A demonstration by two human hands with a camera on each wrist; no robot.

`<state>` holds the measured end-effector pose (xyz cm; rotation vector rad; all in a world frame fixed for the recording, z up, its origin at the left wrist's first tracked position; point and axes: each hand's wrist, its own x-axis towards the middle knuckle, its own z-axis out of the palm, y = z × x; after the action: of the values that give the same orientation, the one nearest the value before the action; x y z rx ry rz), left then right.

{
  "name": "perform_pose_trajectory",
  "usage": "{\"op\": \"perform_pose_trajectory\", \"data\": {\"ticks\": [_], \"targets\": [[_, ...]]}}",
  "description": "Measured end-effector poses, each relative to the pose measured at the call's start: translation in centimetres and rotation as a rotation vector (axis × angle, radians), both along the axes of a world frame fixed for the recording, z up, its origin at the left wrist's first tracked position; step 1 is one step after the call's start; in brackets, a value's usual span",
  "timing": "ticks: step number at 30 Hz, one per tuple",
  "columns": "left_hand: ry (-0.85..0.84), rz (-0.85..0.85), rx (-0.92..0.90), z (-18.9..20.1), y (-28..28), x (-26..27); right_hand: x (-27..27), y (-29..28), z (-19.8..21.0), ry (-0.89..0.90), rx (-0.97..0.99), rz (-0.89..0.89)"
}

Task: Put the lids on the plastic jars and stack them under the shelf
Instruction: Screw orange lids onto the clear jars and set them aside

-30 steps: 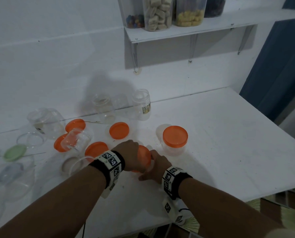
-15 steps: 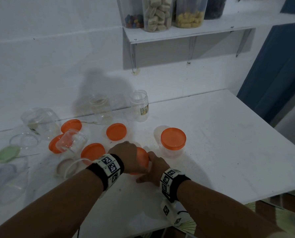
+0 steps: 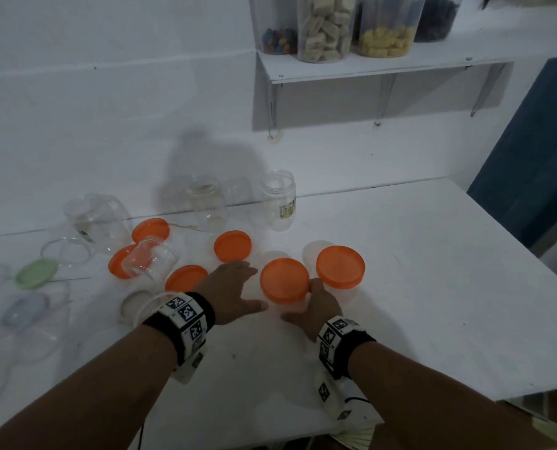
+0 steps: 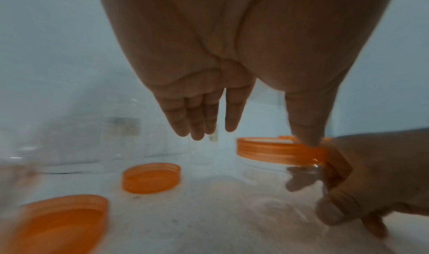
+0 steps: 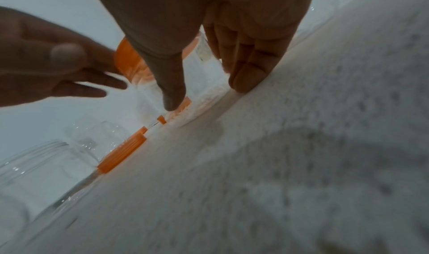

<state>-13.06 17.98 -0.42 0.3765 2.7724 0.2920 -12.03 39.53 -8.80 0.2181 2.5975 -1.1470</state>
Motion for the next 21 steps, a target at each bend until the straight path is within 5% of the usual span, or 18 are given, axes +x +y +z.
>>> {"op": "perform_pose_trajectory", "data": {"ticks": [11,17,21], "targets": [[0.217,0.509,0.238,3.2,-14.7,6.3,3.0,-1.2,0.9,-0.062,0.011,-0.150],[0.003,0.528,0.251,0.5,-20.5,8.9,2.9,-10.0,3.6,0.245,0.124,0.330],[-0.061,0.389,0.281,-1.0,-20.0,8.7,-1.9,-15.9,4.9,0.207,0.276,0.541]]}}
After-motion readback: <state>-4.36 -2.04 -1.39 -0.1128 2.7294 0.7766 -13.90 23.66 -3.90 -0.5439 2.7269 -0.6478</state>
